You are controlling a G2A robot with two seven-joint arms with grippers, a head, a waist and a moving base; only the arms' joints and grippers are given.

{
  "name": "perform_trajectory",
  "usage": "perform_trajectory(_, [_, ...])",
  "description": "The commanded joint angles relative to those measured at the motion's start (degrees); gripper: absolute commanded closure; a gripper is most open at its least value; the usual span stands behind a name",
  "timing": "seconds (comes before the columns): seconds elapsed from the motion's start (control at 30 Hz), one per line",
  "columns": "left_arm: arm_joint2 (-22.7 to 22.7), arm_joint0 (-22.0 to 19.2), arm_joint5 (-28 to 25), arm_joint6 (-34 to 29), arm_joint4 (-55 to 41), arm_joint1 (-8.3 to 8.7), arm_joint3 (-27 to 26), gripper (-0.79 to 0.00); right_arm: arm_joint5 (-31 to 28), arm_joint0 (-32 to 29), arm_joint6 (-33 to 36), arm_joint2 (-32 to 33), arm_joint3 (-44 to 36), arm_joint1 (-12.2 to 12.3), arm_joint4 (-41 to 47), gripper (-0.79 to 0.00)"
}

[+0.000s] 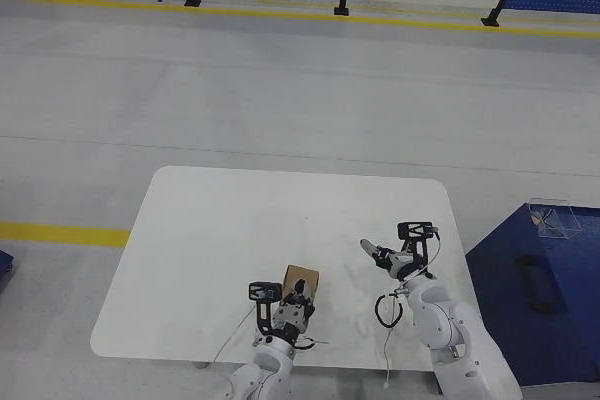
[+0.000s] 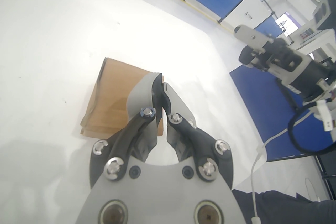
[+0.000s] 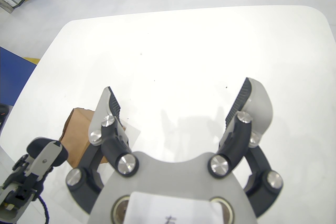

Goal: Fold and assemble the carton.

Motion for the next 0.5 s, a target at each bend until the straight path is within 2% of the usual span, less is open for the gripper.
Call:
perform_trajectory(0.0, [0.4,-0.6,1.7,0.8,0.9,-0.24,0.8,0.000,0.0,0.0,0.0,0.0,0.0,0.0,0.0,-0.785])
perform_trajectory(0.17, [0.2,0.6,-1.6,5.0,-2.2,-0.41,-0.9,0.000,0.0,0.0,0.0,0.0,0.0,0.0,0.0,-0.785])
perform_trajectory(0.3, [0.2,-0.1,0.8,1.3,-0.5,-0.40,0.9,0.000,0.0,0.0,0.0,0.0,0.0,0.0,0.0,-0.785])
perform_trajectory(0.37, [0.5,-0.8,2.0,1.6,0.3,-0.57,1.2,0.000,0.0,0.0,0.0,0.0,0.0,0.0,0.0,-0.785])
perform_trajectory(0.47, [0.5,0.2,-1.7,5.0,-2.5,-0.72,-0.7,0.000,0.0,0.0,0.0,0.0,0.0,0.0,0.0,-0.785])
